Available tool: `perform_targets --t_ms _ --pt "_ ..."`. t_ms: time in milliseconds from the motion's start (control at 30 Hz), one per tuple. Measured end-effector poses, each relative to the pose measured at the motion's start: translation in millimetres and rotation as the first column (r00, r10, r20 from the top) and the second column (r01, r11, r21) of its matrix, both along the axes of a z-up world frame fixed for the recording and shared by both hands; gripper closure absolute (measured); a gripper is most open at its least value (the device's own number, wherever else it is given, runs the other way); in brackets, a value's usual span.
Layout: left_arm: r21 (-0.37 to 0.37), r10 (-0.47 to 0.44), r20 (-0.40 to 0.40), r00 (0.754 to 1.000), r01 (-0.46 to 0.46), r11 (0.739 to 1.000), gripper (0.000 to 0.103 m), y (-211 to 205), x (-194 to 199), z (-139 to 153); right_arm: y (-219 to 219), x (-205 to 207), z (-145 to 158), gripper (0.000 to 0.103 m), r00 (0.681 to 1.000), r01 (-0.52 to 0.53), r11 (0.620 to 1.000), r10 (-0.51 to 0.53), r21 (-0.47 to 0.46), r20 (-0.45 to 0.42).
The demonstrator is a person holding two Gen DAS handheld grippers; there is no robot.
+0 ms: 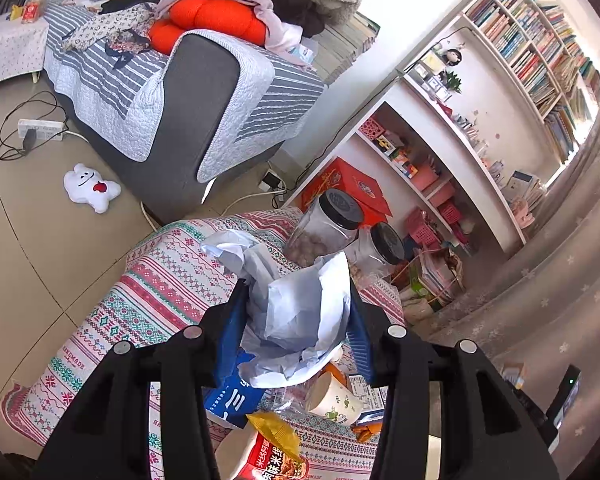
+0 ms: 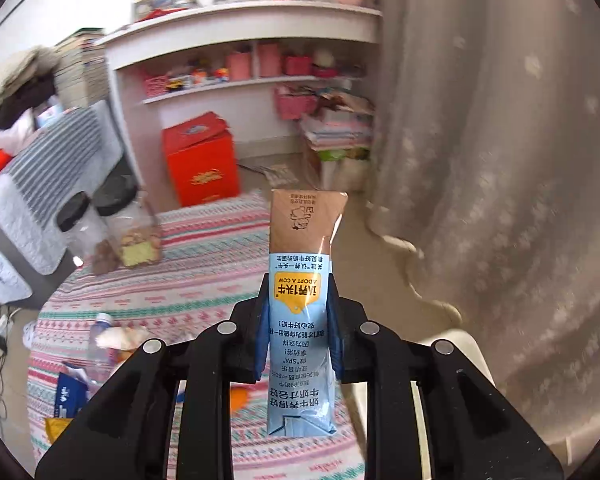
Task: Collect trash
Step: 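Carry the wrapper and tissue to the white bin and release both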
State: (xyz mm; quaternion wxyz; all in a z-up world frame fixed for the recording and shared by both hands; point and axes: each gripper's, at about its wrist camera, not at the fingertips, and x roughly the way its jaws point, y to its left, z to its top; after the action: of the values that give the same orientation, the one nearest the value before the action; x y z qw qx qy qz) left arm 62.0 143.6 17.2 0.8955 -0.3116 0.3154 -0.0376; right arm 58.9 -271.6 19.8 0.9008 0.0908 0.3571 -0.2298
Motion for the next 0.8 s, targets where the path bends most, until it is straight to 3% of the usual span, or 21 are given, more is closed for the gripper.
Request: perform_targets --t_ms 167,267,333,467,567,633,800 --pt "0.048 -0.042 -0.003 0.999 0.043 0.998 0.057 -32 2 -3 -69 -48 -70 0.080 0.959 0.266 0.956 -0.250 0.121 -0.134" --pt "0.092 -0.090 -0.008 0.996 0.090 0.992 0.057 -60 3 -6 -87 -50 -110 0.078 0.918 0.336 0.925 -0.279 0.176 -0.282" --pt "0.110 -0.142 -0.008 0.990 0.142 0.984 0.057 -83 3 -7 -87 -61 -114 0.073 0.913 0.342 0.925 -0.286 0.167 -0.290" --pt "0.172 -0.250 0.026 0.968 0.242 0.955 0.057 -143 -5 -3 -93 -83 -79 0.025 0.921 0.384 0.914 -0.368 0.133 -0.126" --pt "0.193 -0.376 0.025 0.926 0.364 0.911 0.057 -206 -8 -5 -103 -107 -47 0.008 0.888 0.453 0.885 -0.458 0.108 0.030" --pt "0.173 -0.452 0.019 0.892 0.442 0.880 0.057 -251 -7 -7 -114 -125 -30 0.007 0.850 0.500 0.857 -0.513 0.127 0.116" --pt "0.114 -0.613 0.009 0.790 0.609 0.785 0.057 -363 -12 -12 -145 -171 -11 0.007 0.746 0.599 0.780 -0.626 0.181 0.227"
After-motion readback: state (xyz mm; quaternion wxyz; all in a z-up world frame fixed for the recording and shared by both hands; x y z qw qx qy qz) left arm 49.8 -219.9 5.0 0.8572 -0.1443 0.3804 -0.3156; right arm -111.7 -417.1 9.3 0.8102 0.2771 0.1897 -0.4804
